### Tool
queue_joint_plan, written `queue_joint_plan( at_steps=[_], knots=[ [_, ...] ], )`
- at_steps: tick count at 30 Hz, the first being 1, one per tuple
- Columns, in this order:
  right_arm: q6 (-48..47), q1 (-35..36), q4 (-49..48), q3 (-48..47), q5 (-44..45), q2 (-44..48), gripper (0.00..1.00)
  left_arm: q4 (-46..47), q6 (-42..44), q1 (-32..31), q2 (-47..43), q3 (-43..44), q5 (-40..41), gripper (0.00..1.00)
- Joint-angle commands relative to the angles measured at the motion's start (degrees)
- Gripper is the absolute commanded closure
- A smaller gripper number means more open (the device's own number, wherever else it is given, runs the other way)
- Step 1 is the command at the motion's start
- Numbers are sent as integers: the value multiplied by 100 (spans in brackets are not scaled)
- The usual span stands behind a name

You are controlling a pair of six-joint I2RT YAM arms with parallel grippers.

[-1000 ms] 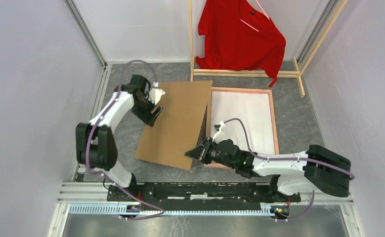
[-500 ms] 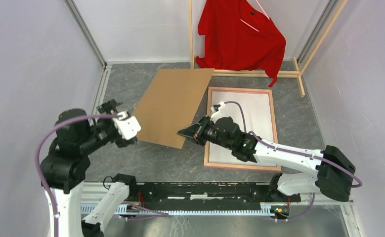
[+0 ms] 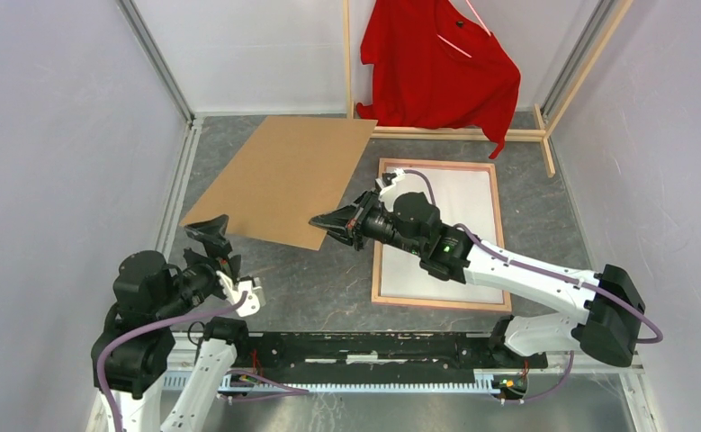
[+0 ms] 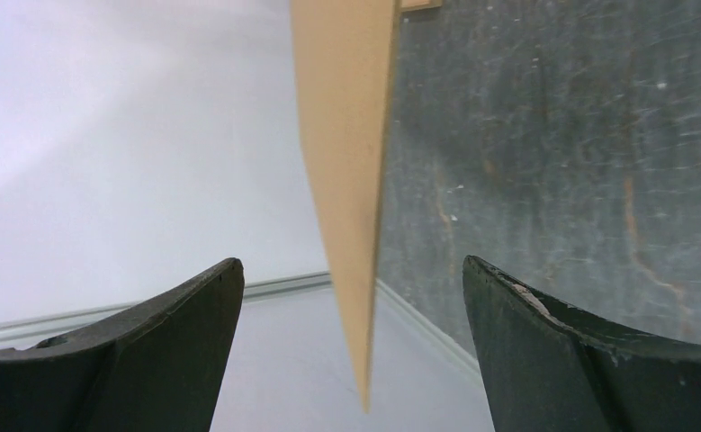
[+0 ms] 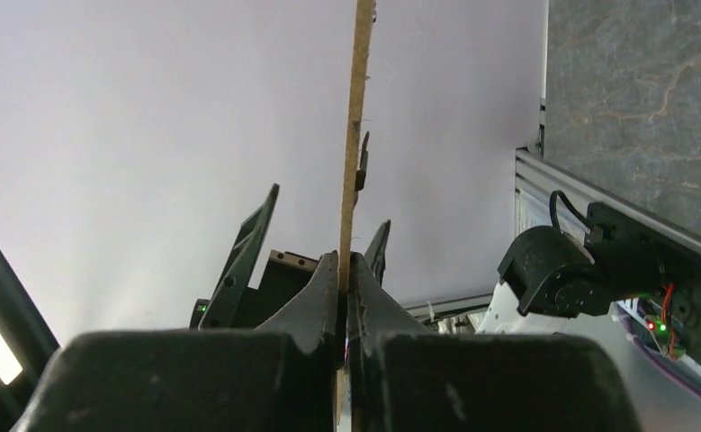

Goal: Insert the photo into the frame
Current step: Turn over the photo frame item at the center of the board.

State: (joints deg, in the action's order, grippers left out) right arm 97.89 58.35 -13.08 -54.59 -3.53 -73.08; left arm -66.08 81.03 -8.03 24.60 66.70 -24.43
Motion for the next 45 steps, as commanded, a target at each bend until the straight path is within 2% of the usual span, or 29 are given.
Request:
queue_joint_plan(
  at_steps=[1, 8, 14, 20, 27, 36, 39, 41, 42, 44, 45],
  knots=[
    [147, 10, -806, -305, -222, 77, 100, 949, 847, 63, -87, -298, -157, 4],
    [303, 10, -1175, -44, -498, 201, 100, 1070, 874, 57, 180, -474, 158, 14],
    [326, 4, -1165, 195, -574, 420, 100, 1520, 449, 63, 492, -415, 311, 26],
    [368, 5, -1285, 291, -742, 513, 100, 1506, 481, 59, 636, -482, 484, 39],
    [335, 10, -1225, 299, -822, 606, 100, 1493, 615, 59, 651, -621, 547, 45],
    [258, 9, -1232, 316, -1041, 653, 100, 1691, 543, 58, 733, -680, 612, 45],
    [255, 5, -1239, 352, -1036, 690, 100, 1813, 488, 56, 763, -693, 634, 49],
    [217, 10, -1258, 331, -1102, 687, 100, 1819, 504, 56, 788, -702, 619, 57],
    [185, 4, -1271, 311, -1150, 668, 100, 1823, 543, 56, 804, -702, 603, 66],
    [34, -33, -1251, 240, -1337, 584, 100, 1883, 587, 56, 806, -690, 585, 91],
    [-69, -56, -1191, 189, -1465, 552, 96, 1944, 563, 58, 809, -666, 566, 97]
  ],
)
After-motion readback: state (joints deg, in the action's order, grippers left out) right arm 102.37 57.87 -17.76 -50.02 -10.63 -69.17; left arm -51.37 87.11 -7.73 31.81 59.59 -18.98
